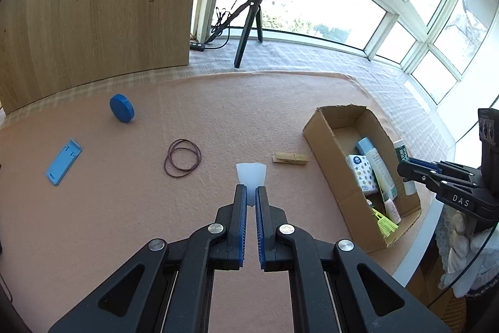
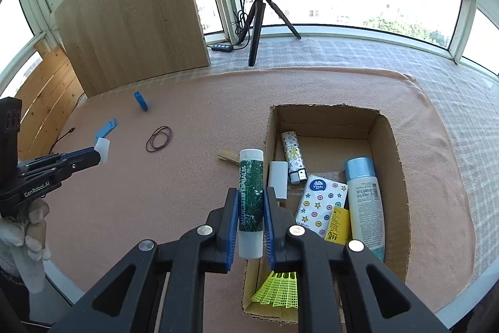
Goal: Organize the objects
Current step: 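Carry the menthol stick with the right tool while the left tool carries the eraser to the box, then open both tools to drop the menthol stick and eraser into the box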
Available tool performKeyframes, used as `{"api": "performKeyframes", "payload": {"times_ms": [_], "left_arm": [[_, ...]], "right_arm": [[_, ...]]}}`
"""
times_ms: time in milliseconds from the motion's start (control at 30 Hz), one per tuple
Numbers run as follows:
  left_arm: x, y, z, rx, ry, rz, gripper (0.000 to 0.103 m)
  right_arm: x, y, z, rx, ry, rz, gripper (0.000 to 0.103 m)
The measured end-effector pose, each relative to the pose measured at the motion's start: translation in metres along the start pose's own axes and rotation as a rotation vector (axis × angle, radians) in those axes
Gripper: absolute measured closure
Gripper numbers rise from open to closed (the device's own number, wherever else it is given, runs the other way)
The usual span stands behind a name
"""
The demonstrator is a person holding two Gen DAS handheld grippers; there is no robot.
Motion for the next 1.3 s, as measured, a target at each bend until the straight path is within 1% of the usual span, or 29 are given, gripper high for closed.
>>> {"api": "performKeyframes", "payload": {"times_ms": [133, 267, 433, 733, 933, 1000, 1033, 1067, 1133, 1167, 1233, 1300], "left_arm": [[0.020, 0.048, -0.001, 0.060, -0.026, 0.059, 0.098], [0.043, 0.093, 0.001, 0.117, -0.058, 0.109, 0.098], [0.075, 0.135, 0.000, 0.169, -0.096, 0.134, 0.098], [0.125, 0.179, -0.014, 0.209, -0.134, 0.148, 0.098], [0.141, 0.195, -0.018, 0.228, -0.148, 0.148, 0.097], [0.144, 0.197, -0.018, 0.227, -0.160, 0.154, 0.088], [0.145, 0.197, -0.018, 0.224, -0.162, 0.159, 0.080], [0.146, 0.197, -0.019, 0.220, -0.167, 0.156, 0.064], [0.146, 0.194, -0.021, 0.206, -0.157, 0.155, 0.046], [0.144, 0.192, -0.022, 0.203, -0.148, 0.152, 0.046], [0.142, 0.190, -0.023, 0.199, -0.147, 0.150, 0.046], [0.142, 0.187, -0.023, 0.199, -0.146, 0.147, 0.046]], "right_arm": [[-0.012, 0.024, 0.020, 0.044, 0.001, 0.041, 0.089], [-0.017, 0.045, 0.039, 0.090, -0.011, 0.062, 0.089], [-0.015, 0.066, 0.059, 0.135, -0.034, 0.080, 0.089], [-0.011, 0.084, 0.076, 0.159, -0.063, 0.087, 0.089], [-0.009, 0.090, 0.078, 0.163, -0.067, 0.087, 0.089], [-0.010, 0.092, 0.078, 0.168, -0.059, 0.079, 0.089], [-0.011, 0.093, 0.078, 0.174, -0.047, 0.064, 0.086], [-0.011, 0.094, 0.078, 0.179, -0.045, 0.047, 0.082], [-0.011, 0.094, 0.077, 0.187, -0.043, 0.045, 0.044], [-0.013, 0.094, 0.076, 0.185, -0.033, 0.060, 0.039], [-0.014, 0.092, 0.075, 0.177, -0.023, 0.072, 0.039], [-0.013, 0.092, 0.073, 0.179, -0.024, 0.062, 0.039]]}}
Point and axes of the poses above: each gripper's, at about its wrist camera, not at the fingertips, and x roughly the way its jaws point, y to its right, z to its underside, the point moved 1 cm from there along x, roughly the way its jaws point, and after that the axes turned 7 degrees about -x, right-handed, at the moved point
